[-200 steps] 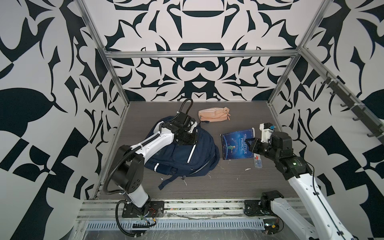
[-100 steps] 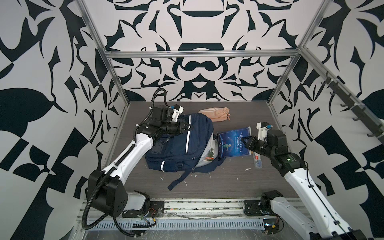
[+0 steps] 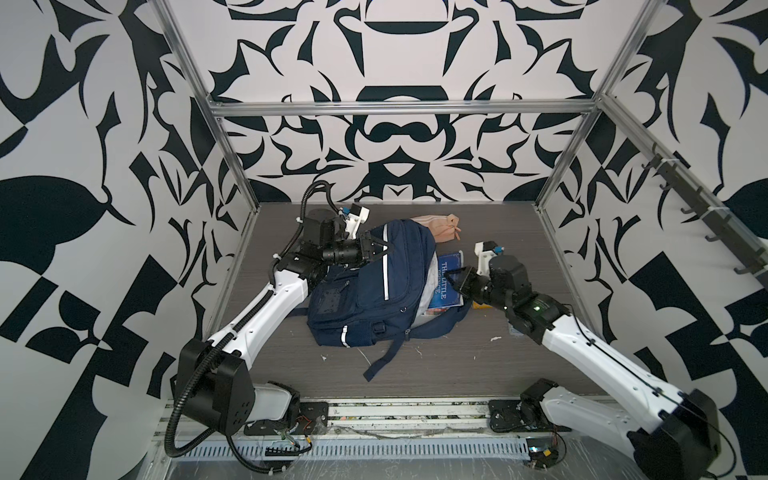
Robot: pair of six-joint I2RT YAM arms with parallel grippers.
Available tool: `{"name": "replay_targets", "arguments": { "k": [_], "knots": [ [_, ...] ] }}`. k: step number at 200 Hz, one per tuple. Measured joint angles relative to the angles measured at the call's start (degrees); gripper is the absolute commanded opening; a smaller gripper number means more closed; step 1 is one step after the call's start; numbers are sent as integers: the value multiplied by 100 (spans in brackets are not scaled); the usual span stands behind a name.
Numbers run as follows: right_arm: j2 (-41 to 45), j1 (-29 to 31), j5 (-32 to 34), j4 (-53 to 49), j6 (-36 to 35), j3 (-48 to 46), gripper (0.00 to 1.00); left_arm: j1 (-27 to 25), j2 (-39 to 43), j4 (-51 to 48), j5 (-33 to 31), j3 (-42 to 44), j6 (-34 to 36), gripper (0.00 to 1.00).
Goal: Pack the student bag
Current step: 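Lower the blue book into the backpack and open the right gripper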
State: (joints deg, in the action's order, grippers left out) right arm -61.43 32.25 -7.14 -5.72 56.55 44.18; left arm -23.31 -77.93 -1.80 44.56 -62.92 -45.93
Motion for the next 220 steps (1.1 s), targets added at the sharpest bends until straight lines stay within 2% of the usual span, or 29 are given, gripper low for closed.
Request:
{"name": "replay_targets", "arguments": {
  "k": [34,68,92,112,125,129,138,148,160,162,178,185,220],
  "knots": [
    [-796,492,568,629,214,-2,0,-63,26,256,2,190,-201,0],
    [-1373,525,769,1132,293,-59,0,-87,26,409,-24,269,-350,0],
    [-1631,522,931,1779,461,-426,0,-87,26,636,-42,400,-485,0],
    [-1880,511,988,2033,525,-592,12,-87,26,807,-59,468,-592,0],
    [-1980,509,986,2087,520,-588,24,-87,26,920,-61,518,-640,0],
    [-1989,511,992,2063,474,-581,29,-87,26,942,-63,531,-645,0],
    [-1989,511,1012,2002,468,-575,48,-87,26,977,-61,562,-664,0],
    [-1987,511,1043,1899,417,-568,61,-87,26,1027,-61,599,-675,0],
    [-1969,511,1064,1777,387,-566,71,-87,26,1058,-61,621,-680,0],
    [-1958,511,1062,1725,284,-564,75,-87,26,1058,-63,621,-680,0],
    [-1880,507,1080,1458,184,-529,94,-94,26,1062,-72,623,-678,0],
    [-1821,501,1093,1296,120,-494,98,-94,26,1060,-81,625,-675,0],
    [-1054,481,1266,420,-332,-284,99,-92,26,1034,-127,629,-638,0]
  ]
}}
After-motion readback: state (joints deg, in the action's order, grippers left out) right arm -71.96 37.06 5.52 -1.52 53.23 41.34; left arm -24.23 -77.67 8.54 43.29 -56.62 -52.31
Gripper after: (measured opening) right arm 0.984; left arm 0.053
